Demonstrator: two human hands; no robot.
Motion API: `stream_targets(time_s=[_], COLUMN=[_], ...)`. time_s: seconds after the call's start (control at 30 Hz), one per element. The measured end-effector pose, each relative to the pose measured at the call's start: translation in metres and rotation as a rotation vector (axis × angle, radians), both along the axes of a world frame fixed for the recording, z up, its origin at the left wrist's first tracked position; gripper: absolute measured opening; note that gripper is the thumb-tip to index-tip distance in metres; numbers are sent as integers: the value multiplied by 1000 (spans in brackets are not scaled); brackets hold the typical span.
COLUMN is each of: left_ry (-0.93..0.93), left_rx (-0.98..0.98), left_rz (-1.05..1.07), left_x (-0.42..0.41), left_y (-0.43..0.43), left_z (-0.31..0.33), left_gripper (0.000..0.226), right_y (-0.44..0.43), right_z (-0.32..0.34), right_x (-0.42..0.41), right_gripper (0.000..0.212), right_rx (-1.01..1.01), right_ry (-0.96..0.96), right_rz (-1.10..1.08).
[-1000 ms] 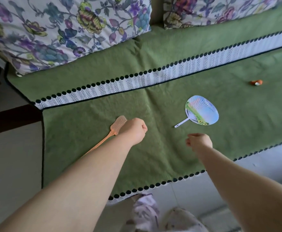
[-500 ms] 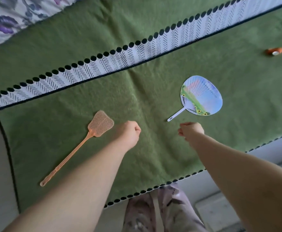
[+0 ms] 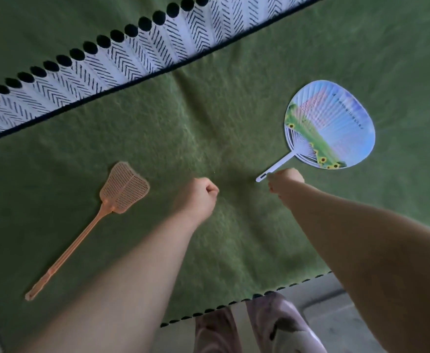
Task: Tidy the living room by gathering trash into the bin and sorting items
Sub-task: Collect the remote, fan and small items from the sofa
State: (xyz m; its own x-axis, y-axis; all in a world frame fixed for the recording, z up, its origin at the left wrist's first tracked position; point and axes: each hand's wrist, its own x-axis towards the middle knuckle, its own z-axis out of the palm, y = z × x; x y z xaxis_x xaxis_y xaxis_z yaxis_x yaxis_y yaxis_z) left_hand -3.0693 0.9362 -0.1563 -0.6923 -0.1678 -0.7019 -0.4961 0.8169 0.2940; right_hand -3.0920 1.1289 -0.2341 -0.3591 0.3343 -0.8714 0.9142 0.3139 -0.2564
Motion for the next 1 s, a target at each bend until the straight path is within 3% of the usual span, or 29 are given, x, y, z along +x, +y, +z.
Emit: stream_targets(time_s=[0.07, 0.2, 0.37, 0.5, 0.73, 1.0], left_ry=[-13, -35, -50, -28, -15, 26], left_rx=[8, -11, -44, -46, -7, -69], left_rz=[27, 1, 0, 13, -11, 54], left_x=[3, 7, 5, 0, 8, 37], left_y=[-6, -16, -22, -22, -31, -93], left_z=[-12, -21, -24, -13, 24, 53], left_gripper=[26, 15, 24, 16, 17, 12], right_y=[-5, -8, -8, -5, -29, -104], right_z=[1, -13, -11, 1, 39, 95], right_x=[-5, -12, -18, -15, 0, 31], right_gripper=[24, 24, 13, 16, 31, 8], right_rx=[28, 46, 72, -12, -149, -281], right_ry=[-7, 8, -58, -74, -26, 111], right_rz=[-4, -46, -60, -157, -88, 59])
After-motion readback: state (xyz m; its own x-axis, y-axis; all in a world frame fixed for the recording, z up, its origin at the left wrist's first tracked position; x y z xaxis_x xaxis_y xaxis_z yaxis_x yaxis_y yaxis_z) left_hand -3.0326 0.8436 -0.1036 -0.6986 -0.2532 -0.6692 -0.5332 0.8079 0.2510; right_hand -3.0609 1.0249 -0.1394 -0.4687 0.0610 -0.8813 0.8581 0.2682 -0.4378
